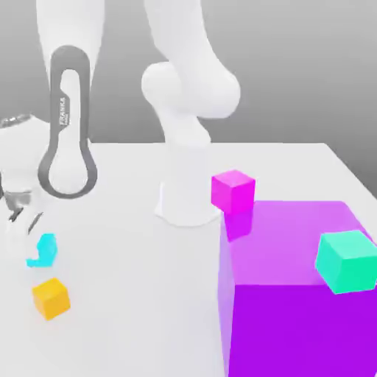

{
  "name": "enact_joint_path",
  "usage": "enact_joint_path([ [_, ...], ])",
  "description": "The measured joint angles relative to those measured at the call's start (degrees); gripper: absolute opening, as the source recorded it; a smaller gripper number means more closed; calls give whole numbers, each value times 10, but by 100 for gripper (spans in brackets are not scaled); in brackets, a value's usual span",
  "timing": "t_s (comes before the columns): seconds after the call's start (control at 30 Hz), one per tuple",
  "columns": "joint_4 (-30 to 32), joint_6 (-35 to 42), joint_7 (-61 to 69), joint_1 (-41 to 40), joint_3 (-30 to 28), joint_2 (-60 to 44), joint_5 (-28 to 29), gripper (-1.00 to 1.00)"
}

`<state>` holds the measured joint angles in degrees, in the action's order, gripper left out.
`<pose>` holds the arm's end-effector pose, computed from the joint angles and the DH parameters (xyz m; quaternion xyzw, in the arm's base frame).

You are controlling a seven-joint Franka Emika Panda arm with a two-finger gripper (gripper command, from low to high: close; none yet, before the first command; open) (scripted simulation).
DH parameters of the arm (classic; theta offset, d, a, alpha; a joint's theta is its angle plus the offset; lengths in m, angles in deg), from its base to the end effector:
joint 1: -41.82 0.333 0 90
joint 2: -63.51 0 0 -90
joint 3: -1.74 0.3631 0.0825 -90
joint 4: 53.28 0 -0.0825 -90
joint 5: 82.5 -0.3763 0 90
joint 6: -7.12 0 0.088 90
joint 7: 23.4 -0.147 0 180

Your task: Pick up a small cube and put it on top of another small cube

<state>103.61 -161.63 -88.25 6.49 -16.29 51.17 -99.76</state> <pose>0.2160 -0.3324 0.1731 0.3849 -0.9230 0.0061 0.0027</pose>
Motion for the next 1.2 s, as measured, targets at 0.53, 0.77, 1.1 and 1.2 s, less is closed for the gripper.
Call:
enact_joint_path([
  [0.53, -17, 275, 110, 204, 47, 248, 80, -100],
  [0.77, -45, 435, 228, 317, 135, 387, 103, -100],
  [1.1, -5, 485, 334, 424, 230, 485, 134, 100],
  [1.2, -5, 485, 334, 424, 230, 485, 134, 100],
])
